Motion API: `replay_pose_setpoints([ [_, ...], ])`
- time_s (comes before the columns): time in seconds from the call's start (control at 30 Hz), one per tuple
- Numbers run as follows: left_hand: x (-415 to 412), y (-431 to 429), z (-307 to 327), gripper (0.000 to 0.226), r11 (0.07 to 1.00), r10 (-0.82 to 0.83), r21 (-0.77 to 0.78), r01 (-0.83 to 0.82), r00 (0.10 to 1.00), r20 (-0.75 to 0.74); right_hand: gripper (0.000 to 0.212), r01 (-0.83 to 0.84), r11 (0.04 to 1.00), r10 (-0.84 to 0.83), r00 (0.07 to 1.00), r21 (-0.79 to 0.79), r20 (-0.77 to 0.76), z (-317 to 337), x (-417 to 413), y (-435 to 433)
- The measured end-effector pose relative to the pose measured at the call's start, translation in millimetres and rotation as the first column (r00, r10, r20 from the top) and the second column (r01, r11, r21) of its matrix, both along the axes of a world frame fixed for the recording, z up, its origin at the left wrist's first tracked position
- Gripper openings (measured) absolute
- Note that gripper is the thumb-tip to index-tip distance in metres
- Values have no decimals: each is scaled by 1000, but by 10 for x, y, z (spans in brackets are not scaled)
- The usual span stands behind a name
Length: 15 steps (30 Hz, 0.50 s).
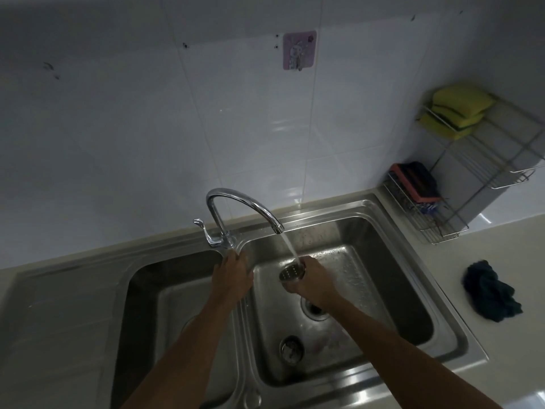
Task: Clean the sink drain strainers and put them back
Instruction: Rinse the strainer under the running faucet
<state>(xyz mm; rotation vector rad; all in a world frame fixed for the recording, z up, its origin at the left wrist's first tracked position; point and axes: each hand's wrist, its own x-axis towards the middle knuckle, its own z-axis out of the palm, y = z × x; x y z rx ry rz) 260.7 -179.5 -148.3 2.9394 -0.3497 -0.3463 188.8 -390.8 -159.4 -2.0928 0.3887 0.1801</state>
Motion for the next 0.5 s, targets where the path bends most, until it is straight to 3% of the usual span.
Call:
replay_pose_setpoints([
  [0.1,-9,4,-5,41,1000,-17,0,17,1000,-2,69,-127,952,115,992,-279,-59,-182,-80,-117],
  [0.17,-12,21,-14,40,1000,-22,1,22,1000,1,78,-236,887,170,966,-397,-194,-340,-197,-175],
  [0.33,-18,99,-63,40,998,-39,41,39,999,-3,80,-375,834,113,834,-404,-540,-731,-554,-339],
  [0.5,-60,148,-119,37,994,-56,89,56,998,5,67,-270,892,19,823,-362,-568,-1127,-849,-369],
])
